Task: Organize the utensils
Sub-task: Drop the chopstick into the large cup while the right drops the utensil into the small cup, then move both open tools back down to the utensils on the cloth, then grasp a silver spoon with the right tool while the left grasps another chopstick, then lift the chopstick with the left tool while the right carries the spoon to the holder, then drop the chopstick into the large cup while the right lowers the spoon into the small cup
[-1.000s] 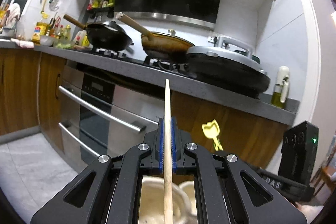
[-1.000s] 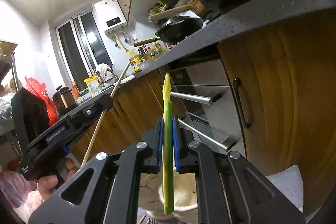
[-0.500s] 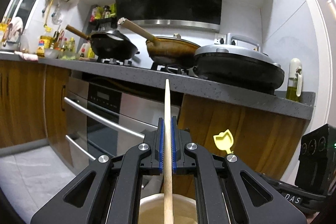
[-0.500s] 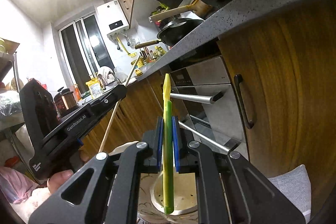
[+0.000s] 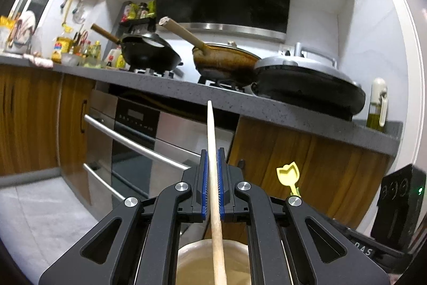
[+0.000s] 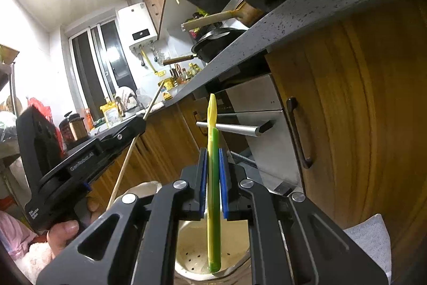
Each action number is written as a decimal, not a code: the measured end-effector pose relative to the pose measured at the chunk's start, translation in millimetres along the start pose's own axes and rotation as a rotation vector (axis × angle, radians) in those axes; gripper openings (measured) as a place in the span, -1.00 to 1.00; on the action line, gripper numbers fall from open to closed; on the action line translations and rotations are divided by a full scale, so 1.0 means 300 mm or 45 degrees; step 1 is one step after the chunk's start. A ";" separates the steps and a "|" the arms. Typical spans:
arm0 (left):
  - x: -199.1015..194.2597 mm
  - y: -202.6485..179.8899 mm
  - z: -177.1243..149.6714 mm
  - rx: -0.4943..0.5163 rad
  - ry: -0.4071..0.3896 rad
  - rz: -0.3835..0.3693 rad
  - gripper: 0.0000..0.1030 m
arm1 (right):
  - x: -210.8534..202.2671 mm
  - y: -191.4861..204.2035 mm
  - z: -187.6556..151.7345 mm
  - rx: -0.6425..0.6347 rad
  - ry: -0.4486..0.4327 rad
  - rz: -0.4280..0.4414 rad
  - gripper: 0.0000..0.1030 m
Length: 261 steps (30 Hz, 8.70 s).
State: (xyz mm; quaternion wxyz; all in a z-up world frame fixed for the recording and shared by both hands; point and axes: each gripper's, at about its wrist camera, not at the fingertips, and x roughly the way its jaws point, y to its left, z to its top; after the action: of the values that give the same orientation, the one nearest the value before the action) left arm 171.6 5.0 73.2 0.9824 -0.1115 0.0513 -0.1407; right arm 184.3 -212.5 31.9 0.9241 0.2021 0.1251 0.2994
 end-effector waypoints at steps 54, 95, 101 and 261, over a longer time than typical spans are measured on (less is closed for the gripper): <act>-0.103 -0.042 -0.044 0.233 0.002 0.124 -0.87 | 0.039 -0.022 -0.034 -0.053 0.148 -0.035 -0.83; -0.467 -0.067 -0.171 0.218 0.221 0.292 0.75 | -0.348 0.148 -0.143 -0.190 0.188 -0.204 0.91; -0.560 -0.042 -0.234 0.167 0.309 0.307 0.79 | -0.386 0.157 -0.210 -0.214 0.253 -0.278 0.91; -0.238 -0.026 -0.093 0.164 0.065 0.079 -0.88 | -0.051 0.041 0.021 -0.189 0.020 -0.161 -0.97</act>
State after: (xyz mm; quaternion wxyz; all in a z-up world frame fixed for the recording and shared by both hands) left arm 97.8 12.5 52.7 0.9898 -0.0426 0.0705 -0.1160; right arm 168.1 -214.6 44.8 0.9525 0.1223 0.1224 0.2507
